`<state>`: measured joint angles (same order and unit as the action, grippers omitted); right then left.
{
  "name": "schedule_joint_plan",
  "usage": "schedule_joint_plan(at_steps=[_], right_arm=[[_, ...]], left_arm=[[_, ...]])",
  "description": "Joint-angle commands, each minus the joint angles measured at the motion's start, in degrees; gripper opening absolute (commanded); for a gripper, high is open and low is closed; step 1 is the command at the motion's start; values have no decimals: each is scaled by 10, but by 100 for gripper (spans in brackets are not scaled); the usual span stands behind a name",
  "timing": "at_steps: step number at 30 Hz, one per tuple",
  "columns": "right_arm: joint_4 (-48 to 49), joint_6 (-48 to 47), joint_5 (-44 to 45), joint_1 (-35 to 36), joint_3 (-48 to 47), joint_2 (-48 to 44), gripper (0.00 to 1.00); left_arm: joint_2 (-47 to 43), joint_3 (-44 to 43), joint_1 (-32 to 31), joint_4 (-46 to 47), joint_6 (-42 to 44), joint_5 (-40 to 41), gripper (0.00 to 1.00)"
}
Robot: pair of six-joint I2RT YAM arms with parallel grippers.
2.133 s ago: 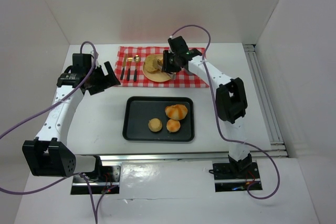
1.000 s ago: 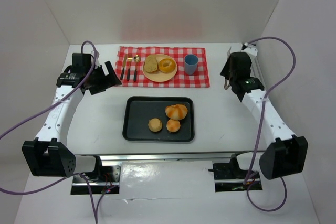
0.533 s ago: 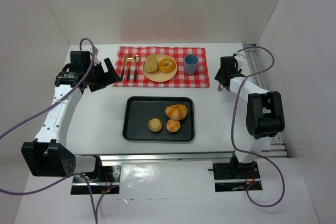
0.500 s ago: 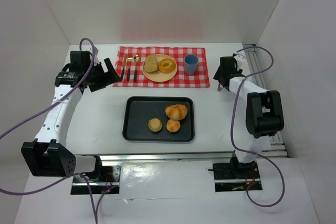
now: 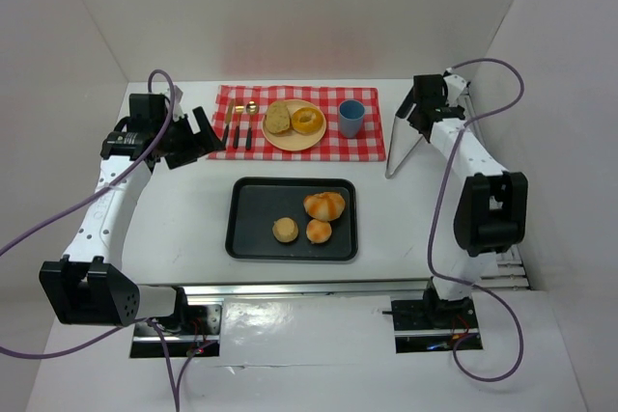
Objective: Place the bread
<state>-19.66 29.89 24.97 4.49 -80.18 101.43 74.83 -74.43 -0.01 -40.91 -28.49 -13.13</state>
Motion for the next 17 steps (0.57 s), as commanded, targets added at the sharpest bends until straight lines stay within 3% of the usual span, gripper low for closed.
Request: schedule_joint_plan(at_steps=[1,10,17], right_arm=[[-113,33,20,14,16,-83,99],[-139,54,13,32,213,-211,99],[-133,49,7,32,250,-235,99]], left_arm=[[-9,-20,4,5,5,-19,95],[-15,3,-2,29,-1,-66,95],[-10,3,-27,40,-1,-71,95]])
